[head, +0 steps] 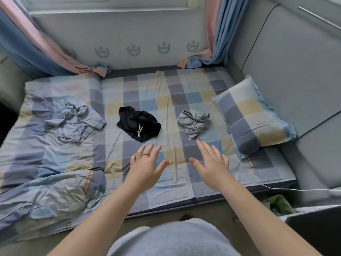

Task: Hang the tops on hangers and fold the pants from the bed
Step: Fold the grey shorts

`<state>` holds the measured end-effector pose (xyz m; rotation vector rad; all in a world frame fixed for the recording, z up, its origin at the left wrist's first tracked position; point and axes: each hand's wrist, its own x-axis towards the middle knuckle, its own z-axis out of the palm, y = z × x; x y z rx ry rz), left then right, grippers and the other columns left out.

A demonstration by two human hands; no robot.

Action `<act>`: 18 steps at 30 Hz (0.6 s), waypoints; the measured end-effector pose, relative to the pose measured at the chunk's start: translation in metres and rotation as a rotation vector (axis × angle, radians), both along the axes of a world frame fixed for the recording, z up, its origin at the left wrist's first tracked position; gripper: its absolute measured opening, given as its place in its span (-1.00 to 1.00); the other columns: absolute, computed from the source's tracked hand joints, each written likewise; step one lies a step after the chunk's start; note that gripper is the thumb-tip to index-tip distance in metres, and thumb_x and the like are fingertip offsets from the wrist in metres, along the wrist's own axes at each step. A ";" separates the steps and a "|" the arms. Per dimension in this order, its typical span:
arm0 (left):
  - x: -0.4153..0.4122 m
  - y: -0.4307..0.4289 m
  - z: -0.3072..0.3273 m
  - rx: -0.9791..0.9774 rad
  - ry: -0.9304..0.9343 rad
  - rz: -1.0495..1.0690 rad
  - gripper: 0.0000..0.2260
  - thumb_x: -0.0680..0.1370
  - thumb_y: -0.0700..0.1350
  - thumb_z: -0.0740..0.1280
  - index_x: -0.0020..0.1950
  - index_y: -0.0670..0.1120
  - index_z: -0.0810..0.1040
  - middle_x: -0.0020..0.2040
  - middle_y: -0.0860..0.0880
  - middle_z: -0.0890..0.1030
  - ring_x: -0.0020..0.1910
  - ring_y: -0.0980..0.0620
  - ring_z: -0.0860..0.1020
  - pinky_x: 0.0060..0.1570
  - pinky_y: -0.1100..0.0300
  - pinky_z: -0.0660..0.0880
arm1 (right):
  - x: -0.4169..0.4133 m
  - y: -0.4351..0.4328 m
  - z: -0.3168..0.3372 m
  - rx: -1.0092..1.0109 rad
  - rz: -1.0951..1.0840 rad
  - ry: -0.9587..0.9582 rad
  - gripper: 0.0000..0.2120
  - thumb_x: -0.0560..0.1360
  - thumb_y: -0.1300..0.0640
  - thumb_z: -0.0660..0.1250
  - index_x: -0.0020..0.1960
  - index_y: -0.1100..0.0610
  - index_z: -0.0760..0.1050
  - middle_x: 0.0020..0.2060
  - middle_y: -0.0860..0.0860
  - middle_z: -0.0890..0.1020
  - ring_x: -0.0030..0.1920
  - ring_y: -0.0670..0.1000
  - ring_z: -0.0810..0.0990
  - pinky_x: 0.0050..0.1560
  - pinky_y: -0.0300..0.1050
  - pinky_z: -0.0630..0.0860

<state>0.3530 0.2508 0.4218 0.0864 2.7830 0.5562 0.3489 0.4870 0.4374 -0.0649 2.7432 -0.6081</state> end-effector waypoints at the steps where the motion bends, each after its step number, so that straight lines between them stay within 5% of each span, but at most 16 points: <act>1: -0.017 0.007 -0.004 0.004 -0.012 -0.005 -0.41 0.64 0.31 0.01 0.63 0.16 0.02 0.65 0.07 0.00 0.62 0.01 -0.12 0.54 -0.07 -0.05 | -0.015 0.008 -0.002 0.004 -0.010 -0.010 -0.36 0.63 -0.30 -0.01 0.62 -0.19 -0.17 0.63 -0.15 -0.08 0.61 -0.03 -0.15 0.54 0.17 -0.17; 9: -0.151 0.042 -0.068 0.023 -0.065 -0.126 -0.44 0.65 0.27 0.07 0.62 0.13 0.10 0.64 0.03 0.08 0.62 -0.02 -0.06 0.52 -0.07 -0.02 | -0.115 0.055 -0.061 0.082 -0.096 -0.073 -0.36 0.63 -0.31 -0.02 0.61 -0.22 -0.17 0.62 -0.17 -0.07 0.60 -0.04 -0.14 0.53 0.17 -0.16; 18: -0.338 0.038 -0.236 -0.096 -0.221 -0.372 -0.46 0.64 0.28 0.09 0.59 0.16 0.15 0.62 0.05 0.13 0.60 -0.03 0.02 0.50 -0.04 0.04 | -0.287 0.062 -0.214 0.095 -0.245 -0.207 -0.38 0.65 -0.25 0.04 0.63 -0.14 -0.09 0.62 -0.09 0.06 0.61 0.02 -0.02 0.53 0.16 0.00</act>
